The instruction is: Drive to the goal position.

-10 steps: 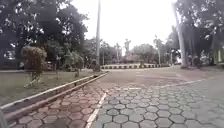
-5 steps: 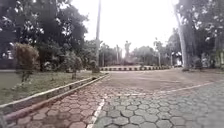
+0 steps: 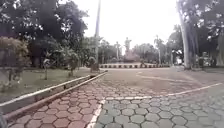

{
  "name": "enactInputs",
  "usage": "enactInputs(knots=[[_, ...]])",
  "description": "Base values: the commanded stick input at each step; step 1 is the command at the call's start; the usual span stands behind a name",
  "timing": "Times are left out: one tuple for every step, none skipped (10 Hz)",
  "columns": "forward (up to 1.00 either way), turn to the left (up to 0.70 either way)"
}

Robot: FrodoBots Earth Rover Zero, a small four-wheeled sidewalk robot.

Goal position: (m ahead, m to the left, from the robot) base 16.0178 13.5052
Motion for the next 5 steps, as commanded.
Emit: enactInputs(knots=[[0.70, 0.00], [0.70, 0.00], [0.70, 0.00], [0.70, 0.00], [0.70, 0.00]])
